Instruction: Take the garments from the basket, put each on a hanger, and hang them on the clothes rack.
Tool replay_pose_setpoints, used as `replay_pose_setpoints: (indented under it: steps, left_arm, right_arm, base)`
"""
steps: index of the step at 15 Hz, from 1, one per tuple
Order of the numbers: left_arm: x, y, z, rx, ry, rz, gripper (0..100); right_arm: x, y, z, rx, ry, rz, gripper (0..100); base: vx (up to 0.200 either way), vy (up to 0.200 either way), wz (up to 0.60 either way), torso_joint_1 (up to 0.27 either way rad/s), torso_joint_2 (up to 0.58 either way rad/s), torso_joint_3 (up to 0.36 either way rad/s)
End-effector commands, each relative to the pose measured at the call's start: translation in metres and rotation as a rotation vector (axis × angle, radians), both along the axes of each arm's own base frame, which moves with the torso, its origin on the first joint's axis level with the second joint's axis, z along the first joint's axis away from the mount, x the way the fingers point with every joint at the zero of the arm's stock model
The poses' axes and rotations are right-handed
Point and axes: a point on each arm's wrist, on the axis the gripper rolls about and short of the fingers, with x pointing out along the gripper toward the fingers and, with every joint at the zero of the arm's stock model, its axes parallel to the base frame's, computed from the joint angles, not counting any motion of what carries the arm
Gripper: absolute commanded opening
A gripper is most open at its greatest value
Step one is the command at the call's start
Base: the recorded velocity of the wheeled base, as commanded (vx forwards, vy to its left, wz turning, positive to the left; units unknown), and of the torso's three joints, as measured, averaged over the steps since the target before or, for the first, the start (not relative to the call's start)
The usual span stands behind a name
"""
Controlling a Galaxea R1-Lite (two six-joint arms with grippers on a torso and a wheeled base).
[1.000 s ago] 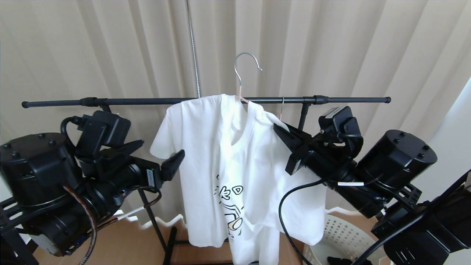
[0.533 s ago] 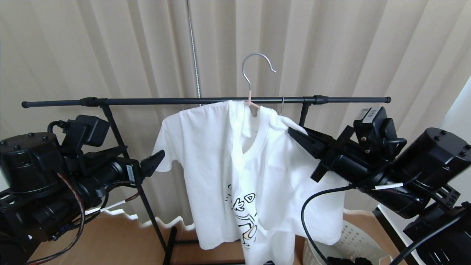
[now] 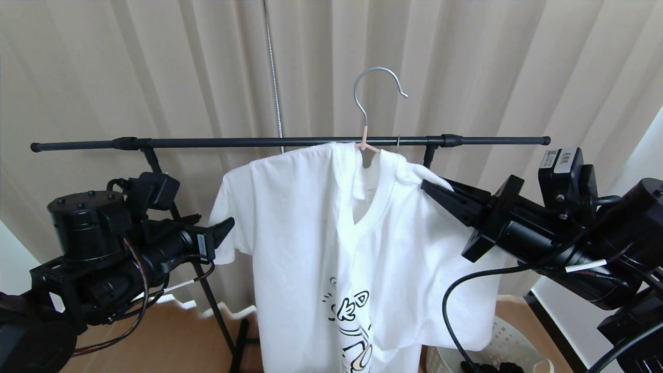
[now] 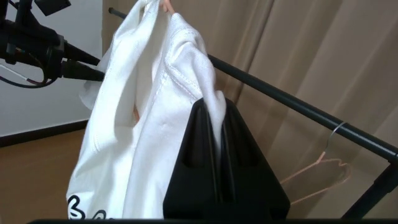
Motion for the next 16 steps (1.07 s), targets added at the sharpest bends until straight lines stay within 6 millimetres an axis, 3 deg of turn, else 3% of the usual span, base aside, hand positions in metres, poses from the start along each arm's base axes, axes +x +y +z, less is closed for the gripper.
replay_pose_setpoints:
  steps: [1,9,16]
  left_arm:
    - [0.003,0.0,-0.007,-0.017,0.012,0.009,0]
    - [-0.004,0.027,-0.018,-0.036,0.069,0.111,0]
    - [-0.008,0.034,-0.028,-0.045,0.112,0.14,0]
  right_arm:
    - [-0.001,-0.001,0.001,0.002,-0.002,-0.001,0]
    - [0.002,-0.003,0.003,0.019,0.007,-0.007,0]
    - [0.005,-0.008,0.005,0.033,0.011,-0.024,0]
  base:
    - [0.0,0.0,0.0,0.0,0.0,0.0]
    - [0.0,0.0,0.0,0.0,0.0,0.0]
    - [0.0,0.0,0.0,0.0,0.0,0.0]
